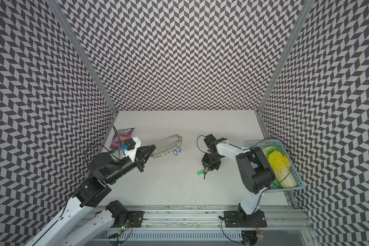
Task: Attach keys to a key ring
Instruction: Pick up the key from the center of the board.
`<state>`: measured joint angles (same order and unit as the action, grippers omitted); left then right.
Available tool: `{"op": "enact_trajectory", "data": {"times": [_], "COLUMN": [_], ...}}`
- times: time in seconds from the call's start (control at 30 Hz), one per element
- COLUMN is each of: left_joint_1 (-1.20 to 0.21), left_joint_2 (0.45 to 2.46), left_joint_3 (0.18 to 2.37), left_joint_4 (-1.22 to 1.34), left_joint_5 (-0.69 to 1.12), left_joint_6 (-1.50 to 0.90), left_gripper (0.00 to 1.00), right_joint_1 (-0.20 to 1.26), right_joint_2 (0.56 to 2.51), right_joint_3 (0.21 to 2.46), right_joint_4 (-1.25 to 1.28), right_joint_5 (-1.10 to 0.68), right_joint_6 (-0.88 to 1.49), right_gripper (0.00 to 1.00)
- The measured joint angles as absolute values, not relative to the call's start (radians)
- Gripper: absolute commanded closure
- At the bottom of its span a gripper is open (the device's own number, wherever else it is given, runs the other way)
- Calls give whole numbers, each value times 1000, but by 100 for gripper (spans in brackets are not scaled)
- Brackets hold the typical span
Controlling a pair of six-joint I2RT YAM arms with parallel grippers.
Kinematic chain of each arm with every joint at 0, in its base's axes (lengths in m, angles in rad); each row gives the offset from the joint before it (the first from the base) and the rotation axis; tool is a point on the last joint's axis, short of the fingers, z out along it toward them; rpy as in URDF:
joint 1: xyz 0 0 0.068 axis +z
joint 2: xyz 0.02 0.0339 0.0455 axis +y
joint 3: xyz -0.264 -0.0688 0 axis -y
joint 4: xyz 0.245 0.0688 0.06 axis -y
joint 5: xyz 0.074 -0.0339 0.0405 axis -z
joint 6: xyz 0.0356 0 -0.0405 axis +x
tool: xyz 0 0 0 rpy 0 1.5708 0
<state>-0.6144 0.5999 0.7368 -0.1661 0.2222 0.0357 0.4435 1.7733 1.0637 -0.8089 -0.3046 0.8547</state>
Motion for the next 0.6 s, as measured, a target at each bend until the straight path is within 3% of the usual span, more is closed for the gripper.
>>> {"op": "enact_trajectory", "data": {"times": [0.6], "left_joint_1": [-614], "left_joint_2": [587], "left_joint_3": [737], "left_joint_4": [-170], "left_joint_5": [215], "left_joint_6": [34], "left_gripper": [100], "right_joint_1": [448], "right_joint_2": [1782], "right_joint_3": [1071], "right_joint_4": [-804], "right_joint_5": [-306], "right_joint_6": [856], "right_gripper": [86]}}
